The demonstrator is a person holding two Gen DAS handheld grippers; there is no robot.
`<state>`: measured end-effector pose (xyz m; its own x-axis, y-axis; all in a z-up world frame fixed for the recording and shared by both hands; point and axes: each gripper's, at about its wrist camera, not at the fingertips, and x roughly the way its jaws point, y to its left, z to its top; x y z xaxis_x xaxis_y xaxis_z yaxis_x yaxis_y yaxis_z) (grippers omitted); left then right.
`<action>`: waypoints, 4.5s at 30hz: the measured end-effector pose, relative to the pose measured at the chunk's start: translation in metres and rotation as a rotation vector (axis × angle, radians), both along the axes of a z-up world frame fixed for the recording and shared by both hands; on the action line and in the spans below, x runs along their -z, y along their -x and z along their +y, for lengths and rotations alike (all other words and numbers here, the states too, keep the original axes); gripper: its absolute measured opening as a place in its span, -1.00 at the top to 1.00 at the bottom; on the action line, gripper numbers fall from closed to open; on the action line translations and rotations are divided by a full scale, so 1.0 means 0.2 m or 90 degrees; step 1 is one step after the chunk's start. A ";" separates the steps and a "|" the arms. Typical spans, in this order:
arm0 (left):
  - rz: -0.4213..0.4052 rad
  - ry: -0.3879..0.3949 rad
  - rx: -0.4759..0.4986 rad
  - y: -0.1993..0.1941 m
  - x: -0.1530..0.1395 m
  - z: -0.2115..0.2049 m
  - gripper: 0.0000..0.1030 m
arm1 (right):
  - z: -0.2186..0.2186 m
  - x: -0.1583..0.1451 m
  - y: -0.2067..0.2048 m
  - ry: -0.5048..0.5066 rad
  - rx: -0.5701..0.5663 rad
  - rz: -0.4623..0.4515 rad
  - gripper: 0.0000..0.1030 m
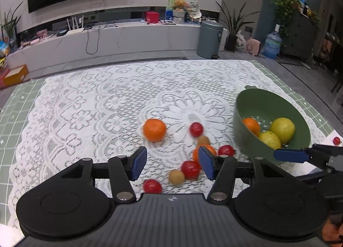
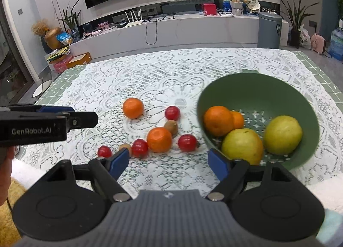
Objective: Organize fruits
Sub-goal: 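Move the right gripper to an orange while the left approaches a red tomato, then grasp an orange with the right gripper while the left grasps a red tomato, then carry the orange and tomato over the green colander and release them inside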
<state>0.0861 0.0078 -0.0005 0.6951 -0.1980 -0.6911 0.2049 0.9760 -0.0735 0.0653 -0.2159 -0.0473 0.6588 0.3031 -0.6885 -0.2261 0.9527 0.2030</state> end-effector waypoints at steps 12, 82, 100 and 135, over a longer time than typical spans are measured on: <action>0.008 0.026 -0.021 -0.05 0.15 0.13 -0.26 | 0.17 0.10 -0.05 0.048 -0.033 -0.013 -0.48; 0.123 -0.002 0.020 -0.14 0.43 0.12 0.39 | 0.23 0.30 -0.35 -0.001 0.082 0.051 0.24; 0.081 0.067 -0.027 -0.07 0.31 0.17 0.39 | 0.17 0.18 -0.18 -0.034 0.065 -0.002 0.25; 0.010 0.031 0.165 -0.10 -0.08 -0.65 0.39 | -0.61 -0.20 -0.09 -0.005 0.056 -0.015 0.25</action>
<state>0.1061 -0.1228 0.0164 0.6060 -0.4015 -0.6867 0.4461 0.8863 -0.1244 0.0828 -0.3385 -0.0073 0.6993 0.2482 -0.6704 -0.1464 0.9676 0.2055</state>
